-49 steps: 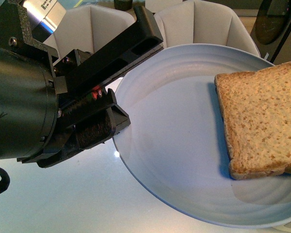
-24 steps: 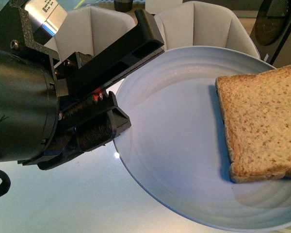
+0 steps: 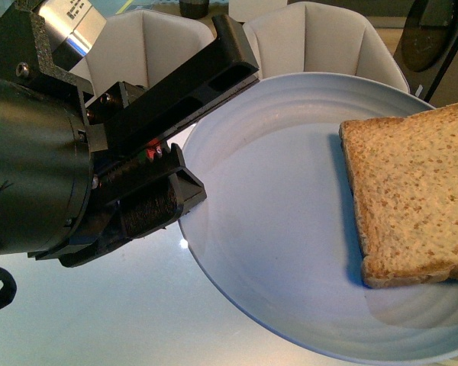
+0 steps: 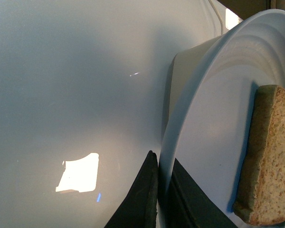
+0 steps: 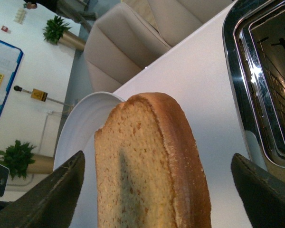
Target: Left arm holds plate, right arm toasts bread
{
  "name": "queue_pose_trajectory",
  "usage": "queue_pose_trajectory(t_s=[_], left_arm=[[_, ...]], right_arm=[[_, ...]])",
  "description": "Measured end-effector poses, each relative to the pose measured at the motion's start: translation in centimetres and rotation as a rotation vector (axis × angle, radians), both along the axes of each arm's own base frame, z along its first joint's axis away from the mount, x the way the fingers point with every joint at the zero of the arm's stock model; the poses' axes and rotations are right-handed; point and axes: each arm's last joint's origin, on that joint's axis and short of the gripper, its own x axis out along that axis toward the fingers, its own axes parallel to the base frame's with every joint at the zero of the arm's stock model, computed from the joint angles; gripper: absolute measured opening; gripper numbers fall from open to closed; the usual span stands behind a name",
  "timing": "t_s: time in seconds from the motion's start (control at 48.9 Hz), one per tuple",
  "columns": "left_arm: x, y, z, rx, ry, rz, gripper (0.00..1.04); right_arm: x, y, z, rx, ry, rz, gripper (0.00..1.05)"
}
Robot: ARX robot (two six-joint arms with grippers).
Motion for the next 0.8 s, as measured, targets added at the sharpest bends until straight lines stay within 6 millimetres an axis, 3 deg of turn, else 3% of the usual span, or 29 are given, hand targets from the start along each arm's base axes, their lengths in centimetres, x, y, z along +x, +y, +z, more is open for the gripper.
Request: queue_pose_trajectory(t_s=[0.184, 0.45, 0.532, 0.798], left_arm=[[0.0, 0.0, 0.0, 0.000, 0.000, 0.000, 0.03], [0.0, 0.0, 0.0, -0.001, 0.000, -0.001, 0.03], [0.0, 0.0, 0.0, -0.001, 0.001, 0.001, 0.03], [0.0, 0.0, 0.0, -0.003, 0.003, 0.003, 0.03]], right_arm=[[-0.1, 0.0, -0.3, 0.014, 0.033, 0.001, 0.58], [-1.0, -0.4, 0.6, 0.040, 0.016, 0.015, 0.08], [-1.1, -0.5, 1.4, 0.048, -0.005, 0.013, 0.04], [-1.6, -1.4, 4.5, 0.060, -0.094, -0.018, 0.04]])
